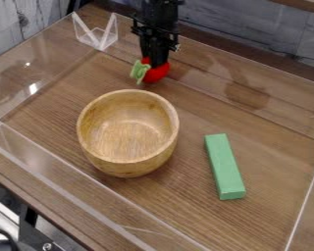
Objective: Move the red fruit to the right side of the table
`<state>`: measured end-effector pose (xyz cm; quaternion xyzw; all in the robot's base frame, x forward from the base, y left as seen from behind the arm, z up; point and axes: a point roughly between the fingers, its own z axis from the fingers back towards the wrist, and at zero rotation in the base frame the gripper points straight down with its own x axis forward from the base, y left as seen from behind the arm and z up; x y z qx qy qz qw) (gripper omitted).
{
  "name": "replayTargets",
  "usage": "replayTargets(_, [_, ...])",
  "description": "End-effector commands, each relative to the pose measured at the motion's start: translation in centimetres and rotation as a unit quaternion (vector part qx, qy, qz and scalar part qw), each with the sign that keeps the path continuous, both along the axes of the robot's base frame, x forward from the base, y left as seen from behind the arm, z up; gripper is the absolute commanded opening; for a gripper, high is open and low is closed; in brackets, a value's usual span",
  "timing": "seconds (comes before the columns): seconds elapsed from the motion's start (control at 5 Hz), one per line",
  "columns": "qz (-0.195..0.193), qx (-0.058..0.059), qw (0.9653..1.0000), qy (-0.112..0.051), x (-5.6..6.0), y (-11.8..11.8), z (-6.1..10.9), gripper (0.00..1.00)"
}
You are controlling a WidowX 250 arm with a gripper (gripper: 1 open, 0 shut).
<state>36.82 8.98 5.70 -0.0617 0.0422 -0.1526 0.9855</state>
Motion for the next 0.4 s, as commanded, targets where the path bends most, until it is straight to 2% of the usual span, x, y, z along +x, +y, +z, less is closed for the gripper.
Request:
replayTargets(0.0, [-0.012,-0.001,0.9996,-0.026,0.67,0.21,2.11,0.00])
replayTargets(0.2, [-0.015,-0.009,0.9995,-0.025,0.66,0.47,2.65,0.00])
